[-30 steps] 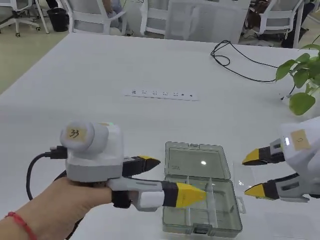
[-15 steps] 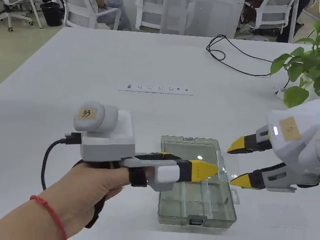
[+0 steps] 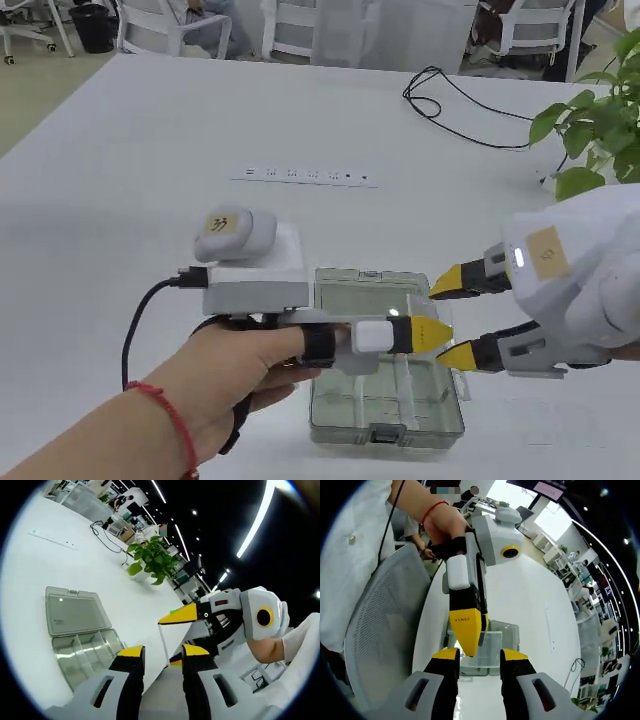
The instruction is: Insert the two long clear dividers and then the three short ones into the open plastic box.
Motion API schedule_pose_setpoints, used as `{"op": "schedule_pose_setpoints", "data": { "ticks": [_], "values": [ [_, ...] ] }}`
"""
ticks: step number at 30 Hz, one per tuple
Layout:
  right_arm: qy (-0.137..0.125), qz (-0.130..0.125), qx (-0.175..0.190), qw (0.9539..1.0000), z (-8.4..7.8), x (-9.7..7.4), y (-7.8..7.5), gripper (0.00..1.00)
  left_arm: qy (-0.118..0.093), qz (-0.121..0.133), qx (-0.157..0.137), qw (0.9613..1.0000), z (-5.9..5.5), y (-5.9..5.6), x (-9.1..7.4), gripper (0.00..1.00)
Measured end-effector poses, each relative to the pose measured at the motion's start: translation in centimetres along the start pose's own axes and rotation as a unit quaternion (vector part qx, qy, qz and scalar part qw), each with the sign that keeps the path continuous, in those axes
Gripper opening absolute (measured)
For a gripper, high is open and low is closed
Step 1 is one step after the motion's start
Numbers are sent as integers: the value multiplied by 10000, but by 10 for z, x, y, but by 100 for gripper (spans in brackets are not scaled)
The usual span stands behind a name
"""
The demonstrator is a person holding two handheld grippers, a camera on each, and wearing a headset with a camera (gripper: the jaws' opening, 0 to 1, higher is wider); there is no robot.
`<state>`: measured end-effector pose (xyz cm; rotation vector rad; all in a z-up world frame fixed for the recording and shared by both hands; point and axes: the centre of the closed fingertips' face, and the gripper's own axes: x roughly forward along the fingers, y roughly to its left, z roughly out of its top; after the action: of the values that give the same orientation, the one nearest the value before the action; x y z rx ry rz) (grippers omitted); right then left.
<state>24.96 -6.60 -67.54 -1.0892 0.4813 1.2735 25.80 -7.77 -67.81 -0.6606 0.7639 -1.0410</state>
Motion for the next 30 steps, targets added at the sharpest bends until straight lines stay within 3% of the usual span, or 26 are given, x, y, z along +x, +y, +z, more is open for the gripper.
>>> {"op": "schedule_pose_setpoints", "data": {
  "ticks": [13,27,30],
  "values": [
    [103,35,-95,9999,1,0,6,33,92,-117,-76,9999,-6,-3,2,0],
    [135,-19,-146,9998,1,-3,6,34,-12,-197,-224,9996,-8,-9,3,0],
    [41,-13,-51,10000,5,-6,4,35,-35,-154,-97,9998,-8,-9,2,0]
  ]
}}
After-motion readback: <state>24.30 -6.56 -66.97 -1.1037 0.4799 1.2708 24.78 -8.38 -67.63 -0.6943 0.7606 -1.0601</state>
